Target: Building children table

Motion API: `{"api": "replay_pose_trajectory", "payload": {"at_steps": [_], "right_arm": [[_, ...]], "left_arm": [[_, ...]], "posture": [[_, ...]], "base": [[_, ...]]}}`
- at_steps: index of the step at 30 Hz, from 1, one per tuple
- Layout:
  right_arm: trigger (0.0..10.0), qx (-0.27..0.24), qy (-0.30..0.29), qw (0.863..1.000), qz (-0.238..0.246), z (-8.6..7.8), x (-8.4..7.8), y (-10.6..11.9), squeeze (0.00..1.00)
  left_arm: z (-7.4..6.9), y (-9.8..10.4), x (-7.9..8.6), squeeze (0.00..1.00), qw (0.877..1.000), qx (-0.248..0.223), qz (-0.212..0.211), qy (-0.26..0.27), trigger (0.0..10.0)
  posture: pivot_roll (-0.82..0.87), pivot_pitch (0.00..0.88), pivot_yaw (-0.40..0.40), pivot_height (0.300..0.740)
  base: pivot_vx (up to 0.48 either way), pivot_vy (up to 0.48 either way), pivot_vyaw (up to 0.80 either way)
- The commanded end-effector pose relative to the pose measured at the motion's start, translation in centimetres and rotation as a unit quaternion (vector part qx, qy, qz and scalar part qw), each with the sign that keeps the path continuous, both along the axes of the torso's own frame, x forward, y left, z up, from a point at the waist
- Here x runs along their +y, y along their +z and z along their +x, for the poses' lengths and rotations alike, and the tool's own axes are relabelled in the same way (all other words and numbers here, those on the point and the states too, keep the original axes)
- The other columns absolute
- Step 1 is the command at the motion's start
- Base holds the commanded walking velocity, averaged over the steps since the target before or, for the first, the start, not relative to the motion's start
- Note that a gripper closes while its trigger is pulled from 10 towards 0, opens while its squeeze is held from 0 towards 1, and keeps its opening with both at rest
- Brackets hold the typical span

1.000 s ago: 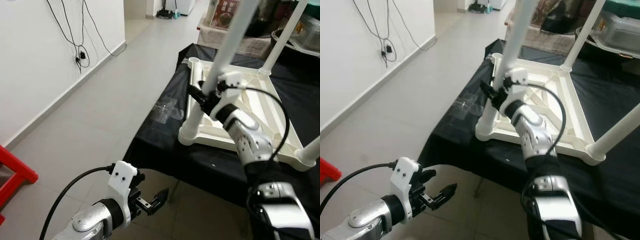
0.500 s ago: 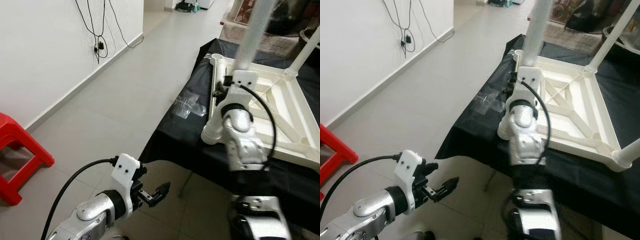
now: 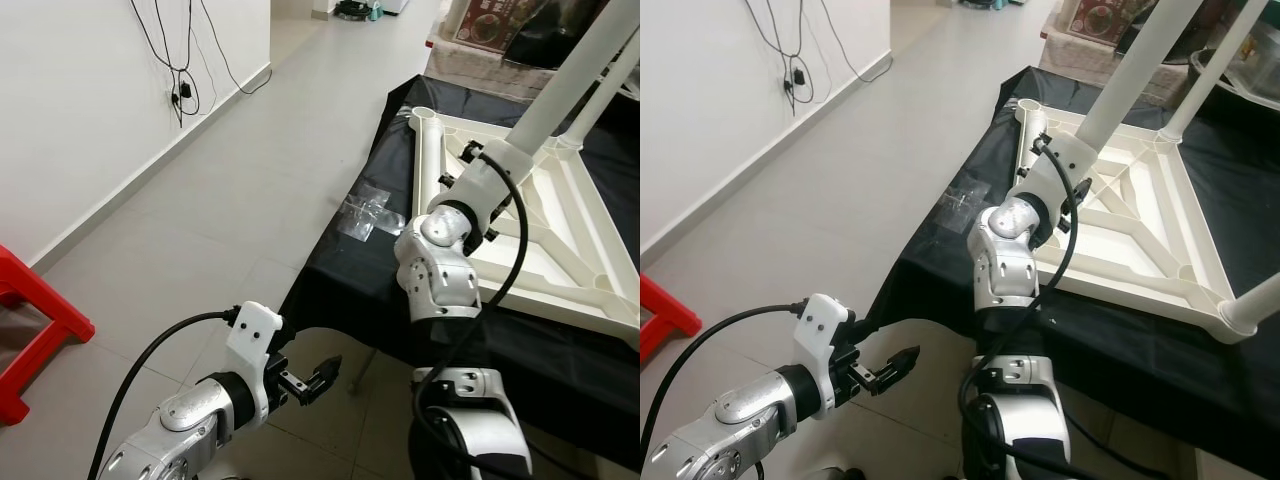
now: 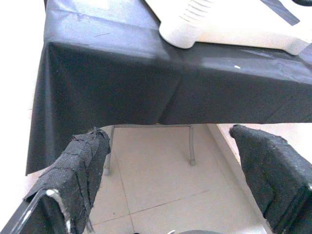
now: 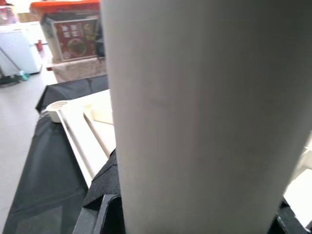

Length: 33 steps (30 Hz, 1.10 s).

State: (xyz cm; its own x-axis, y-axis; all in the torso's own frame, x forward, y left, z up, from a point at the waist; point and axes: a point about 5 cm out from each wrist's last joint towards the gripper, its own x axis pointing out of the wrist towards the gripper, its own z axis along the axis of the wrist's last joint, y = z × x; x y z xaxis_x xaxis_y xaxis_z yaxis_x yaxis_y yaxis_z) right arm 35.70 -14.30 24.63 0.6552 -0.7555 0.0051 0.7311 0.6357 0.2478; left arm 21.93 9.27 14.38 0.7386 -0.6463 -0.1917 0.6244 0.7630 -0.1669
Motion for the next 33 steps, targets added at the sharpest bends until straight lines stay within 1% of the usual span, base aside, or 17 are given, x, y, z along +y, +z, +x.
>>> {"api": "replay_pose_trajectory", "payload": {"at_steps": [1, 3, 10, 13, 14, 15, 18, 21, 22, 24, 26, 28, 29, 30, 31, 32, 33], "right_arm": [[10.0, 0.066, -0.017, 0.997, 0.019, -0.1, 0.2, -2.8, 0.0], [10.0, 0.058, -0.014, 0.998, 0.011, 0.0, 1.1, -2.2, 0.0], [10.0, 0.054, -0.02, 0.998, 0.028, 0.2, 1.8, -1.7, 0.0], [10.0, -0.006, -0.008, 0.999, 0.032, 0.1, 1.7, 1.4, 0.0], [10.0, -0.006, -0.008, 0.999, 0.032, 0.1, 1.7, 1.4, 0.0], [10.0, -0.022, -0.006, 0.999, 0.027, 0.1, 1.6, 2.2, 0.0], [10.0, -0.103, 0.001, 0.995, -0.014, -0.7, 1.0, 6.0, 0.0], [10.0, -0.146, 0.013, 0.988, -0.041, -1.5, 0.8, 8.0, 0.0], [10.0, -0.17, 0.039, 0.983, -0.059, -1.9, 0.9, 8.8, 0.0], [10.0, -0.198, 0.074, 0.974, -0.078, -2.4, 1.2, 9.8, 0.0], [10.0, -0.217, 0.153, 0.961, -0.075, -2.6, 1.9, 10.2, 0.0], [10.0, -0.237, 0.259, 0.933, -0.072, -3.0, 3.0, 10.0, 0.0], [10.0, -0.237, 0.259, 0.933, -0.072, -3.0, 3.0, 10.0, 0.0], [10.0, -0.241, 0.283, 0.926, -0.073, -3.1, 3.3, 9.9, 0.0], [10.0, -0.234, 0.33, 0.913, -0.063, -3.2, 3.9, 9.1, 0.0], [10.0, -0.218, 0.368, 0.902, -0.054, -3.1, 4.3, 8.2, 0.0], [10.0, -0.204, 0.399, 0.893, -0.046, -3.2, 4.5, 7.2, 0.0]], "left_arm": [[-0.2, -0.3, -0.4, 0.0, 1.0, 0.004, 0.0, -0.008, 10.0], [0.0, -0.3, -0.4, 0.0, 1.0, 0.004, 0.001, -0.007, 10.0], [0.2, -0.4, -0.4, 0.0, 1.0, 0.004, 0.001, -0.007, 10.0], [0.4, -0.5, -0.5, 0.0, 1.0, 0.003, 0.0, -0.006, 10.0], [0.4, -0.5, -0.5, 0.0, 1.0, 0.003, 0.0, -0.006, 10.0], [0.4, -0.5, -0.5, 0.0, 1.0, 0.003, 0.0, -0.006, 10.0], [0.5, -0.7, -0.5, 0.0, 1.0, 0.011, -0.005, -0.005, 10.0], [0.6, -0.8, -0.7, 0.0, 1.0, 0.017, -0.008, -0.008, 10.0], [0.6, -0.8, -0.8, 1.0, 1.0, 0.017, -0.012, -0.011, 10.0], [0.6, -0.6, -0.9, 1.0, 1.0, 0.013, -0.017, -0.017, 10.0], [0.9, -0.2, -1.0, 1.0, 1.0, -0.009, -0.004, -0.013, 10.0], [1.7, 0.3, -0.9, 1.0, 0.999, -0.033, 0.022, 0.005, 10.0], [1.7, 0.3, -0.9, 1.0, 0.999, -0.033, 0.022, 0.005, 10.0], [2.0, 0.3, -0.9, 1.0, 0.999, -0.038, 0.029, 0.009, 10.0], [2.4, 0.7, -0.9, 1.0, 0.997, -0.057, 0.047, 0.009, 10.0], [2.9, 1.0, -0.9, 0.0, 0.995, -0.075, 0.064, 0.012, 10.0], [3.4, 1.4, -0.9, 0.0, 0.993, -0.092, 0.078, 0.013, 10.0]], "posture": [[0.16, 0.147, -0.098, 0.74], [0.16, 0.146, -0.099, 0.74], [0.16, 0.143, -0.097, 0.74], [0.16, 0.138, -0.096, 0.74], [0.16, 0.138, -0.096, 0.74], [0.16, 0.138, -0.096, 0.74], [0.15, 0.13, -0.095, 0.74], [0.15, 0.126, -0.095, 0.74], [0.15, 0.123, -0.095, 0.74], [0.15, 0.122, -0.095, 0.74], [0.15, 0.119, -0.098, 0.74], [0.15, 0.114, -0.093, 0.74], [0.15, 0.114, -0.093, 0.74], [0.14, 0.111, -0.093, 0.74], [0.14, 0.109, -0.092, 0.74], [0.13, 0.105, -0.091, 0.74], [0.14, 0.102, -0.091, 0.74]], "base": [[0.0, 0.0, 0.0], [0.0, 0.0, 0.0], [0.0, 0.0, 0.0], [0.0, 0.0, 0.0], [0.0, 0.0, 0.0], [0.0, 0.0, 0.0], [0.0, 0.0, 0.0], [0.0, 0.0, 0.0], [0.0, 0.0, 0.0], [0.0, 0.0, 0.0], [0.0, 0.0, 0.0], [0.0, 0.0, 0.0], [0.0, 0.0, 0.0], [0.0, 0.0, 0.0], [0.0, 0.0, 0.0], [0.0, 0.0, 0.0], [0.0, 0.0, 0.0]]}}
